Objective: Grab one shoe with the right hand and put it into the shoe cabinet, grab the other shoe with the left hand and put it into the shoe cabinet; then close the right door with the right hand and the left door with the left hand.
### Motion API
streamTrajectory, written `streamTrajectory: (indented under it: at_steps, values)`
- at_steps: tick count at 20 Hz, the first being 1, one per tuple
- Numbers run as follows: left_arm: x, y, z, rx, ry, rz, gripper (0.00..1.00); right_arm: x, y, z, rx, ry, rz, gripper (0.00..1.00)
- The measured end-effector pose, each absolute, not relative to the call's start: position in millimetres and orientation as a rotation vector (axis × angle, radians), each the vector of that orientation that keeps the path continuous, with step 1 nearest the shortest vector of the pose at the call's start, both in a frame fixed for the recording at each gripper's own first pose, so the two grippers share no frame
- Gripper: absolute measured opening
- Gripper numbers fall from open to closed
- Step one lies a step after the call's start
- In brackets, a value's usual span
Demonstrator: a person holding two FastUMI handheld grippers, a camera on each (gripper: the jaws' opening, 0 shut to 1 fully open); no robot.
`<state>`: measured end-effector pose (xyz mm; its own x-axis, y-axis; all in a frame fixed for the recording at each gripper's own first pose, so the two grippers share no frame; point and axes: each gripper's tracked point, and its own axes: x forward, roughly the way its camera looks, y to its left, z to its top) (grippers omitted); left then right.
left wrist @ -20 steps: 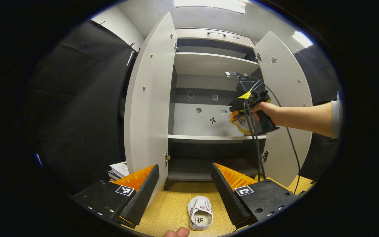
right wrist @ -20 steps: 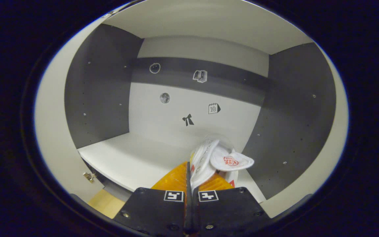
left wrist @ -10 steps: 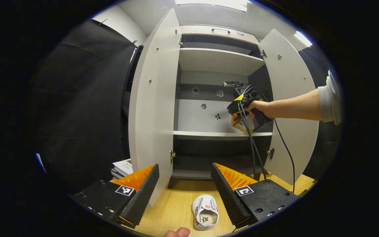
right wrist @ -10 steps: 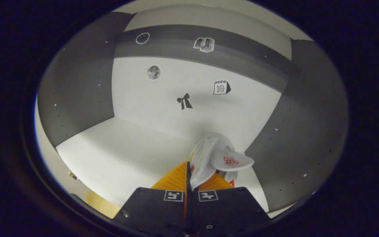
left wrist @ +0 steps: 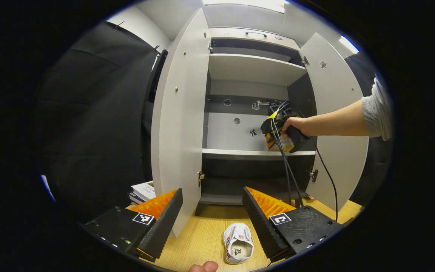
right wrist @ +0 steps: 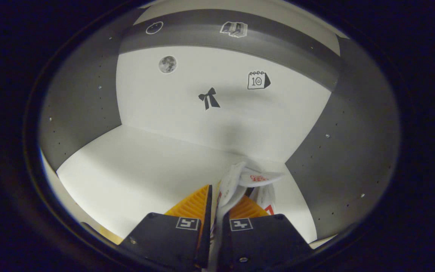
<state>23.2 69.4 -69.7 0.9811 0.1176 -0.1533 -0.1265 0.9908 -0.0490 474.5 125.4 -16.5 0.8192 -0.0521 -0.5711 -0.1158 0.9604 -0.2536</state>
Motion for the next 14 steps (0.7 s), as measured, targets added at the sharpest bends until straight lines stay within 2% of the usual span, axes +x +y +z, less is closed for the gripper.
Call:
streamTrajectory:
  at_steps: [2, 4, 5, 6, 7, 9, 10, 11, 12, 13, 14]
  values:
    - [24.2, 69.2, -70.0, -0.063, 0.149, 0.122, 0.95, 466.6, 125.8, -8.0, -0.289, 0.602, 0.039, 0.31]
    - [25.2, 65.4, -69.8, -0.066, 0.147, 0.112, 0.95, 457.1, 126.9, 6.8, -0.289, 0.57, 0.054, 0.34]
    - [26.6, 63.2, -69.6, -0.066, 0.144, 0.107, 0.95, 450.9, 123.4, 15.9, -0.293, 0.551, 0.051, 0.41]
    - [28.1, 60.7, -69.1, -0.066, 0.142, 0.1, 0.95, 445.0, 124.2, 28.5, -0.29, 0.514, 0.061, 0.42]
    - [28.5, 57.6, -68.7, -0.066, 0.14, 0.092, 0.95, 439.3, 123.4, 41.3, -0.297, 0.477, 0.066, 0.36]
    - [29.6, 51.0, -67.1, -0.066, 0.133, 0.077, 0.95, 419.4, 122.4, 65.4, -0.3, 0.409, 0.08, 0.36]
    - [29.9, 47.9, -66.8, -0.066, 0.131, 0.07, 0.95, 407.3, 124.0, 76.4, -0.292, 0.375, 0.094, 0.42]
    - [29.7, 44.5, -66.9, -0.067, 0.13, 0.063, 0.95, 391.9, 125.7, 86.4, -0.275, 0.341, 0.112, 0.37]
    - [30.0, 41.4, -66.9, -0.066, 0.128, 0.056, 0.95, 377.8, 128.0, 92.5, -0.256, 0.315, 0.13, 0.37]
    - [31.1, 38.3, -65.3, -0.065, 0.127, 0.049, 0.95, 361.7, 130.4, 98.0, -0.233, 0.285, 0.148, 0.43]
    - [31.2, 36.0, -64.7, -0.064, 0.126, 0.045, 0.95, 346.4, 130.1, 101.0, -0.219, 0.259, 0.155, 0.38]
